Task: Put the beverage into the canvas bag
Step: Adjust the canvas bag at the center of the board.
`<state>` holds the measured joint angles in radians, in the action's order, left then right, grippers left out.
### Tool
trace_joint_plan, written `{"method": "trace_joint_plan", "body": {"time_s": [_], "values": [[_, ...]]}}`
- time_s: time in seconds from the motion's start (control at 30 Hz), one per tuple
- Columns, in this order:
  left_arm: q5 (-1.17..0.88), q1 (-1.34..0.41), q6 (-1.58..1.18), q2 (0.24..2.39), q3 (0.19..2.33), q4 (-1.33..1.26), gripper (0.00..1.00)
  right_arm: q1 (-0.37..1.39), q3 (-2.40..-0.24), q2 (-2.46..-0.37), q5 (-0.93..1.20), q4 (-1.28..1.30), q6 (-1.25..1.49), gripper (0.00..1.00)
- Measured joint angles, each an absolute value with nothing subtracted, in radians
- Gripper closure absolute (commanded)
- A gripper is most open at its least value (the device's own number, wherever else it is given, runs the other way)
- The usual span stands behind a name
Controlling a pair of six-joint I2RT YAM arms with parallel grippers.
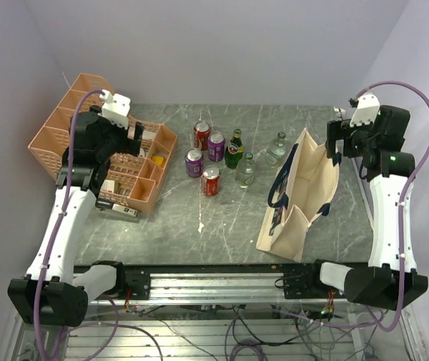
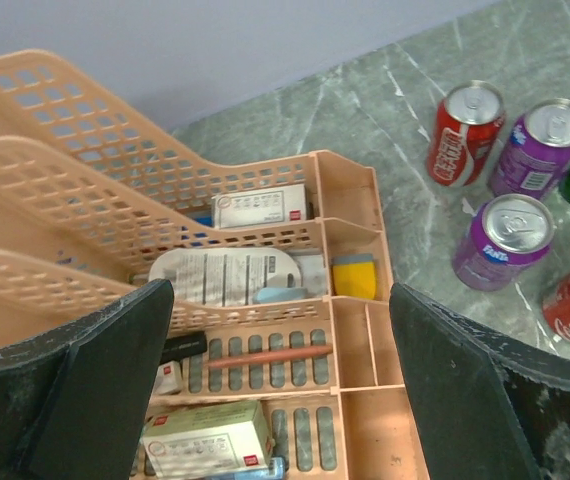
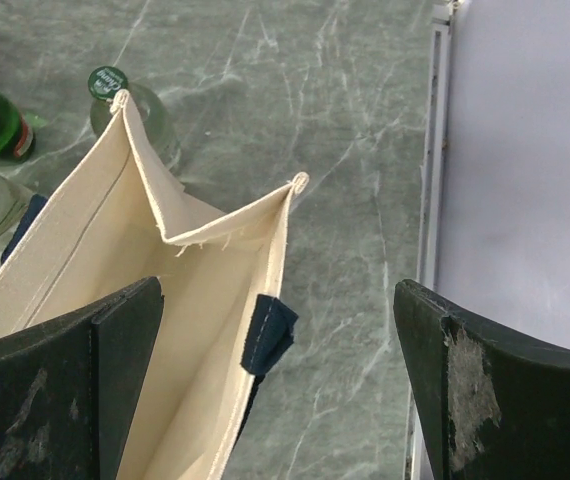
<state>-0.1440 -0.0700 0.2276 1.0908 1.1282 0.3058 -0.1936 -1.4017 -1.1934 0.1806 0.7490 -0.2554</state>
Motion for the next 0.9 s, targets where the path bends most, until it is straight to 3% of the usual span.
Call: {"method": "trace_joint_plan", "body": {"time_s": [0.27,0.9], "values": [[-0.152,-0.173,0.271,1.118,1.128,0.304,0.0,-0.194,-1.398,-1.241,0.267,0.784,-0.324,0.0],[-0.204,-0.208,0.321,1.184,1.128,0.303,0.0,-0.185,-1.502,-1.446,0.358,0.909,-0.872,0.01]]}}
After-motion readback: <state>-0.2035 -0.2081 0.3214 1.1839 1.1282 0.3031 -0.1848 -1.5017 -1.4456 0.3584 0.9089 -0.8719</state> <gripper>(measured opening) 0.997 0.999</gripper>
